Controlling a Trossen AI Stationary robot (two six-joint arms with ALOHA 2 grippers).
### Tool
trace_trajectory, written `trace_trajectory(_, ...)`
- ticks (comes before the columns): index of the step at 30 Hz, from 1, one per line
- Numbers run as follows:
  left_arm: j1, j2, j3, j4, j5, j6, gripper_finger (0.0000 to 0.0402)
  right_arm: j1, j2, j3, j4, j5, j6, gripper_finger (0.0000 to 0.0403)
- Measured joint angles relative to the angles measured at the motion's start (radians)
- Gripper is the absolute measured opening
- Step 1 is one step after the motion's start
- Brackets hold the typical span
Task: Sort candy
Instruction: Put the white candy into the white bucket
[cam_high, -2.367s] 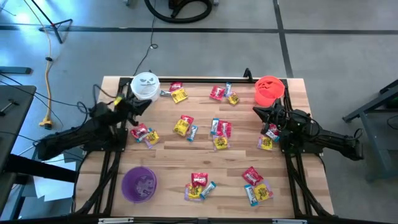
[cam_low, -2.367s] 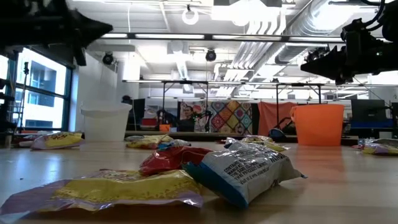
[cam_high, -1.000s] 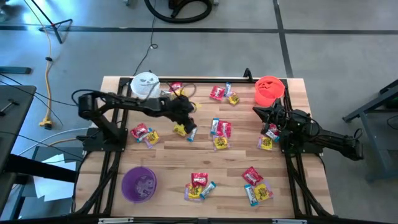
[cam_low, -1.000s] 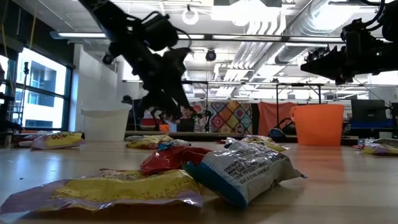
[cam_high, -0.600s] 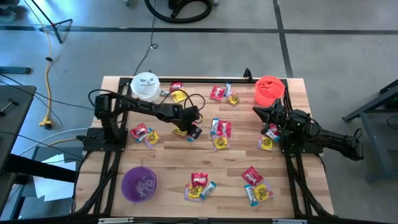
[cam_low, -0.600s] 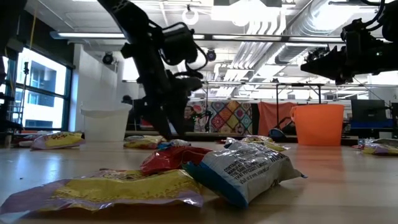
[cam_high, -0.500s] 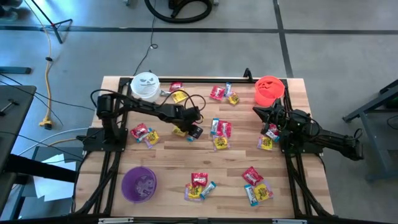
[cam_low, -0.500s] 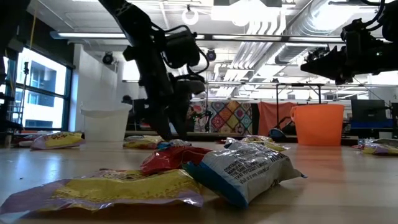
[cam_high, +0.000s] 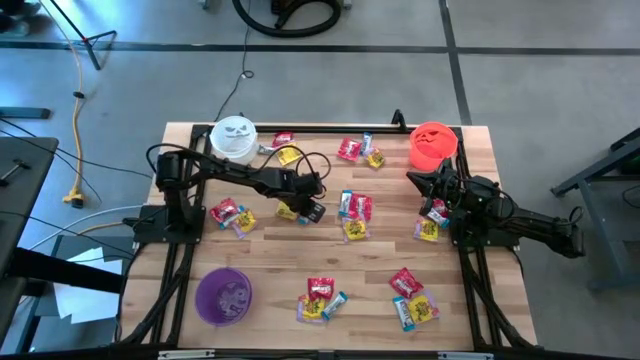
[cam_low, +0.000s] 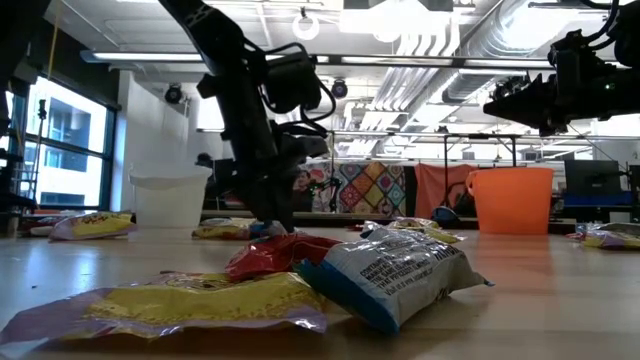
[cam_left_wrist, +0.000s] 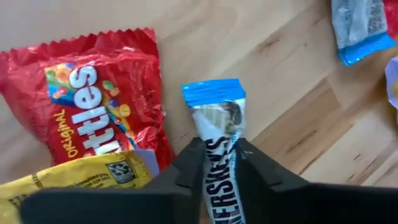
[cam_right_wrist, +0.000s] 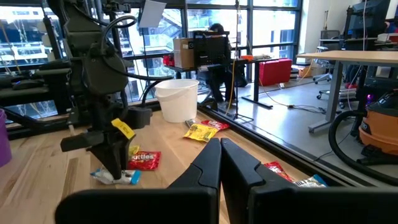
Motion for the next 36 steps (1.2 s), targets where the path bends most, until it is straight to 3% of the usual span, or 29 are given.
trace_trajectory(3, -0.001, -0.007, 0.0, 0.003, 0.009, 0.008, 0.0016, 0.0, 0.0, 0.0, 0.0, 0.0, 0.0, 0.0)
trace_trajectory(7, 0.004, -0.065, -0.005, 0.002, 0.021, 0.028, 0.0002, 0.0, 0.0, 0.0, 0.0, 0.0, 0.0, 0.0)
trace_trajectory(12, 0.043, -0.212, -0.003, -0.014, 0.004, 0.013, 0.0001, 0.0, 0.001, 0.0, 0.0, 0.0, 0.0, 0.0)
trace_trajectory(16, 0.115, -0.365, -0.002, -0.092, -0.089, -0.015, 0.0001, 0.0, 0.001, 0.0, 0.0, 0.0, 0.0, 0.0)
trace_trajectory(22, 0.301, -0.568, -0.002, -0.357, -0.218, 0.058, 0.0001, 0.0, 0.002, 0.0, 0.0, 0.0, 0.0, 0.0)
trace_trajectory(26, 0.476, -0.649, -0.002, -0.505, -0.244, 0.17, 0.0001, 0.0, 0.002, 0.0, 0.0, 0.0, 0.0, 0.0)
trace_trajectory(31, 0.706, -0.678, -0.002, -0.532, -0.206, 0.354, 0.0001, 0.0, 0.002, 0.0, 0.0, 0.0, 0.0, 0.0)
trace_trajectory(36, 0.854, -0.608, -0.002, -0.54, -0.103, 0.507, 0.0001, 0.0, 0.002, 0.0, 0.0, 0.0, 0.0, 0.0)
